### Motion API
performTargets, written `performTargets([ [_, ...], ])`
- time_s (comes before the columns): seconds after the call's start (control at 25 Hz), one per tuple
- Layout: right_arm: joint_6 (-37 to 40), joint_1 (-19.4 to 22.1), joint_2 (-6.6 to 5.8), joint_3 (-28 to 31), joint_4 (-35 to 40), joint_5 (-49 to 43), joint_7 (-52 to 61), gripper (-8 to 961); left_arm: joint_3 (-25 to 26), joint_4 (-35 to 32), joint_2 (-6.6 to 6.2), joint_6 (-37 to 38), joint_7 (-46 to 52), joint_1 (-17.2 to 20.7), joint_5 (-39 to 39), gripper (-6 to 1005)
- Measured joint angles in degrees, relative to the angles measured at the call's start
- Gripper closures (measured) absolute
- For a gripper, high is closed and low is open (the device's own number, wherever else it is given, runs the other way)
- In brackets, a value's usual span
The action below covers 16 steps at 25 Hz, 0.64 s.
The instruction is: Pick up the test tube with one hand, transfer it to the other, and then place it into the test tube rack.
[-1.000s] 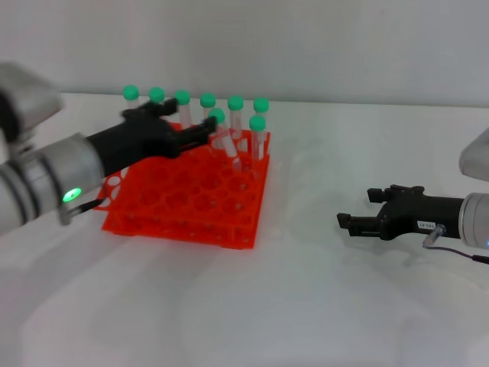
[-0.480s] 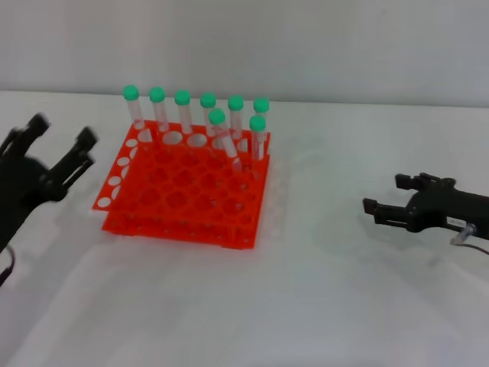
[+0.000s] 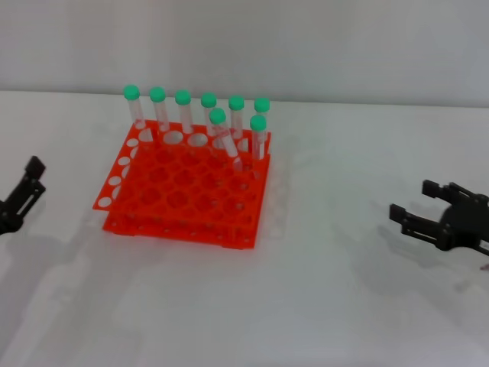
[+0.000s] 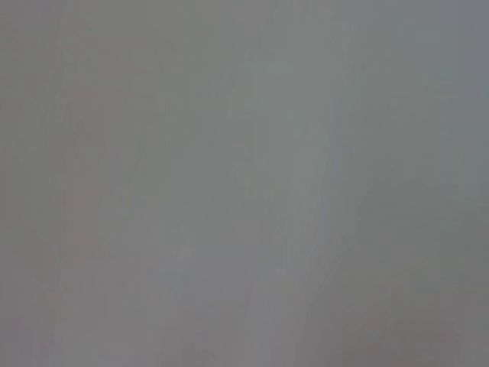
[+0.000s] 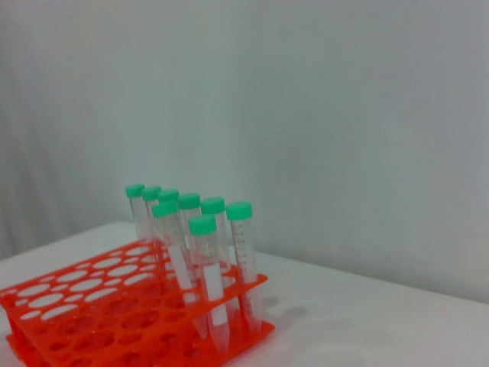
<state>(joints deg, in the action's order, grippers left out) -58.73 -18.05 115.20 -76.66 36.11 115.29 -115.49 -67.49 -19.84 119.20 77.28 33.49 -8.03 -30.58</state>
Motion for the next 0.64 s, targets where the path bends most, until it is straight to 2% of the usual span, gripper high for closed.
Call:
performTargets([
  [0.4, -17.8, 0.6, 0.00, 8.2, -15.6, 10.3, -19.8, 111, 0.0, 4.3, -0.03, 2.3, -1.2, 0.5, 5.9, 150],
  [0.56, -23.5, 1.9, -0.11, 15.8, -20.7, 10.4, -25.9, 111, 0.0, 6.6, -0.03, 4.0, -2.3, 0.5, 7.8, 150],
  [0.64, -26.3, 3.0, -0.23, 21.4, -23.4, 10.4, -29.2, 111, 0.0, 8.1, 0.03, 5.2, -3.4, 0.6, 8.9, 150],
])
